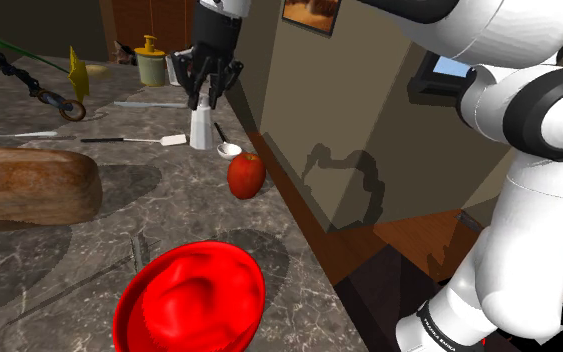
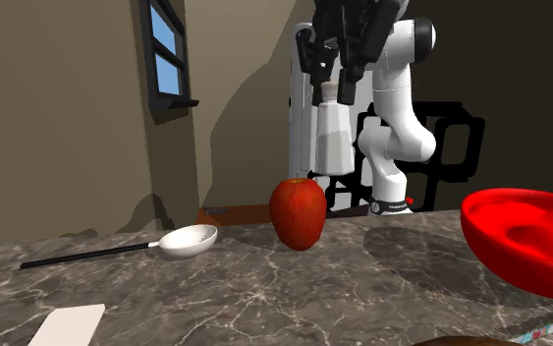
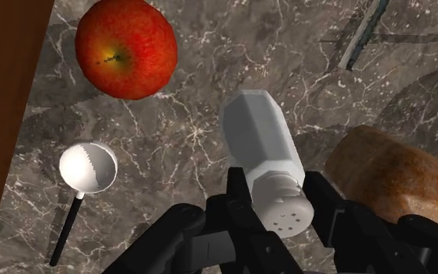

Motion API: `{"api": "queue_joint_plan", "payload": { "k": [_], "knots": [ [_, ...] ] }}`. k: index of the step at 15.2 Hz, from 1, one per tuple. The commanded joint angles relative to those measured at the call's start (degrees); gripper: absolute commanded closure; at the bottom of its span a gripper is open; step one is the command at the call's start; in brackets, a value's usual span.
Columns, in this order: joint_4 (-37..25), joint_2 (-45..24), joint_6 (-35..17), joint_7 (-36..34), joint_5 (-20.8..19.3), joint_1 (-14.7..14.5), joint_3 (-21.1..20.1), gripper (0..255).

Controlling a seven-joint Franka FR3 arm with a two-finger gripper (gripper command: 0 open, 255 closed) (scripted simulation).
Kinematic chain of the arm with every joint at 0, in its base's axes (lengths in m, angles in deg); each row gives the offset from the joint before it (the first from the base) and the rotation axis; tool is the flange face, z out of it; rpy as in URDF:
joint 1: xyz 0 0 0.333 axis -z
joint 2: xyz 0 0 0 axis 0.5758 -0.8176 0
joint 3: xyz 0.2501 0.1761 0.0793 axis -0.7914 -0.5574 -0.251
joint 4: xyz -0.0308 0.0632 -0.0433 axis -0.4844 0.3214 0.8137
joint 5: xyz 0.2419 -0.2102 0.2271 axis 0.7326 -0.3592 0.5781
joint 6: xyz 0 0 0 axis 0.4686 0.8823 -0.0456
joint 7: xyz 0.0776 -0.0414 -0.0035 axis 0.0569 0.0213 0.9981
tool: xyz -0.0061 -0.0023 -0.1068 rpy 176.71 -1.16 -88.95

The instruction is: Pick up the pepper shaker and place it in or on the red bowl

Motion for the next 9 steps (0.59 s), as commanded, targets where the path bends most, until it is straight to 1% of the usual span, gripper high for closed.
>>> {"api": "queue_joint_plan", "payload": {
  "k": [1, 5, 9],
  "knots": [
    [2.42, 2.30, -0.20, -1.26, 0.56, -0.41, -0.55, 255],
    [8.94, 8.02, -1.30, -4.57, 2.13, -1.55, -2.00, 255],
    [13.57, 12.67, -1.57, -8.13, 3.45, -3.14, -3.61, 255]
  ]
}}
